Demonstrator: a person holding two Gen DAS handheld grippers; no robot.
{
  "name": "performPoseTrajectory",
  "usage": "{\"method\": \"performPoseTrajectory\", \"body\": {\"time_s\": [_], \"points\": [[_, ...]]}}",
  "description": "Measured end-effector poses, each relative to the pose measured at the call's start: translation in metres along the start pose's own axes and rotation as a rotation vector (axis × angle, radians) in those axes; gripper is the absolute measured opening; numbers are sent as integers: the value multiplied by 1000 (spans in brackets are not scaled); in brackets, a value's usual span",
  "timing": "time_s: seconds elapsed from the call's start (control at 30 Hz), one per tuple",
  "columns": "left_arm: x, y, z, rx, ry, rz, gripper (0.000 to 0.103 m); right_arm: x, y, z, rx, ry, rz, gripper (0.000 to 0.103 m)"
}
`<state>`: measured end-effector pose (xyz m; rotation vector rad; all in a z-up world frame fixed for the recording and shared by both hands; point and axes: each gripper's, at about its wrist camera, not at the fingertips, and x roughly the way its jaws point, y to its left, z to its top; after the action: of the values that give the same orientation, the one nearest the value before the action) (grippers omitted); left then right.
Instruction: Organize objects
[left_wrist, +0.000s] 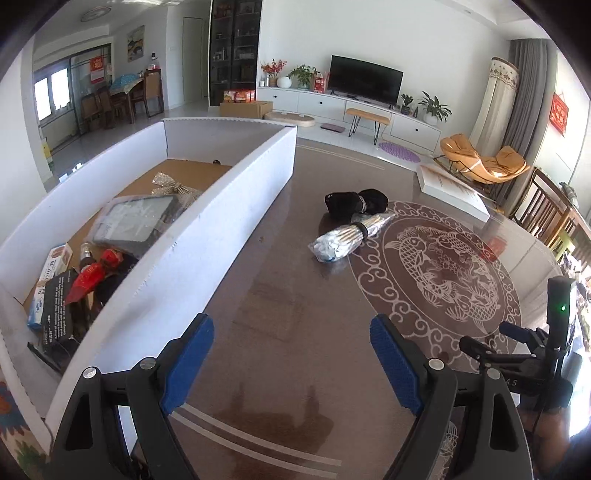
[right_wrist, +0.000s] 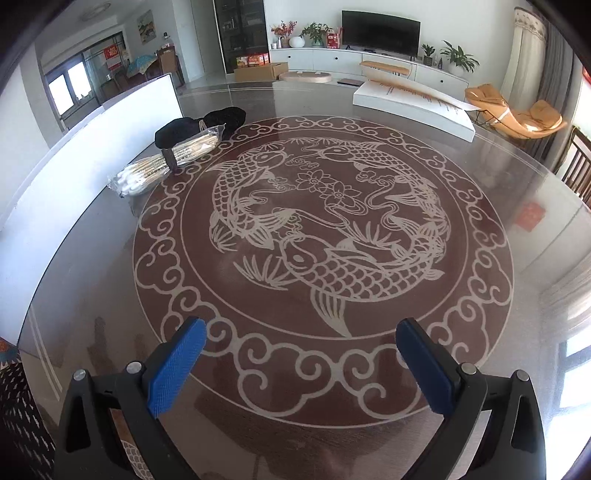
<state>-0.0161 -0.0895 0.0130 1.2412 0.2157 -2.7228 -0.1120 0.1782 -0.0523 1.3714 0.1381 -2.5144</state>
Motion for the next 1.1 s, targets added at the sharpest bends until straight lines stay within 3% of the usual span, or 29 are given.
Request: {"method": "performPoseTrajectory", "body": {"time_s": [0.17,0.33,0.53,0.6,0.63,0.67,0.7,0.77,0.83,1.1], "points": [[39,-10,-21,18,95,57,86,8,25,37,30,-1,111,103],[38,22,-22,-135,81,16,86,38,77,105,60,42,221,102],[43,56,-27,-314,98,-8,86,99,133,159,99,184,158,102],[44,59,-28,-332,103,-6,86,114,145,159,70,227,99,102],[45,58,-28,-331,106,-3,86,111,150,157,45,202,70,93],[46,57,-28,-325,109,0,86,107,153,154,23,177,58,77],[46,54,-28,-315,110,4,86,103,154,149,-1,159,33,72],[47,48,-27,-283,109,14,86,94,152,136,-46,123,18,51],[47,40,-26,-249,108,25,86,82,142,121,-71,100,6,40],[50,22,-24,-145,133,42,86,31,59,50,-38,22,-43,37]]}}
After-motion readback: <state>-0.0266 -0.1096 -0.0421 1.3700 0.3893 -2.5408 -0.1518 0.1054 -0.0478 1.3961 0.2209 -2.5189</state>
